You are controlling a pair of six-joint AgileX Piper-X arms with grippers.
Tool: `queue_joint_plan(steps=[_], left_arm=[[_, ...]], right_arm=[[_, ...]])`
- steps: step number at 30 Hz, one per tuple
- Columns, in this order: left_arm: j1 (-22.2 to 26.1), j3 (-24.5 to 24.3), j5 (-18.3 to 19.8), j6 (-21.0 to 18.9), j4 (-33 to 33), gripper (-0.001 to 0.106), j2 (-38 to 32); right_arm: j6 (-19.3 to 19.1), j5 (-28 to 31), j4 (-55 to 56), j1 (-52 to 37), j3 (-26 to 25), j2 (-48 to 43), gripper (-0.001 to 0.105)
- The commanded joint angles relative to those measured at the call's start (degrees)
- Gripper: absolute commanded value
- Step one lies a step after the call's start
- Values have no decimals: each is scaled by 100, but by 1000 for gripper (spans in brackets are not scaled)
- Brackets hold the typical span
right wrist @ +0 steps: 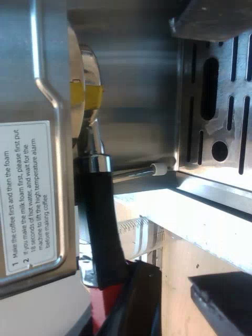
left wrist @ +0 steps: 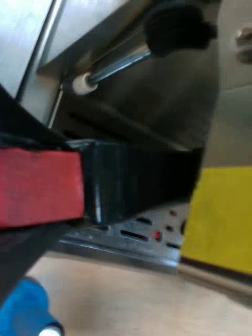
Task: Put the handle in the coffee machine
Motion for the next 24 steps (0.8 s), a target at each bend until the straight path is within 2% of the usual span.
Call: queue_joint_plan(steps=[1, 16, 18, 20, 22, 24], left_arm=[[-2, -118, 1076, 283, 73, 1, -146], [12, -118, 1076, 282, 73, 1, -146], [12, -118, 1076, 282, 73, 1, -146], [12, -118, 1064, 282, 73, 1, -146], [12, -118, 1065, 282, 73, 1, -146], [12, -118, 1041, 282, 73, 1, -146]], right_arm=[[-54, 9, -36, 2, -46, -8, 90], [-54, 21, 53, -142, -46, -8, 88], [-54, 21, 53, -272, -46, 34, 83], [-54, -18, 53, -397, -46, 108, 75], [-54, -187, 53, -536, -46, 254, 62], [-54, -244, 53, -600, -46, 355, 56]])
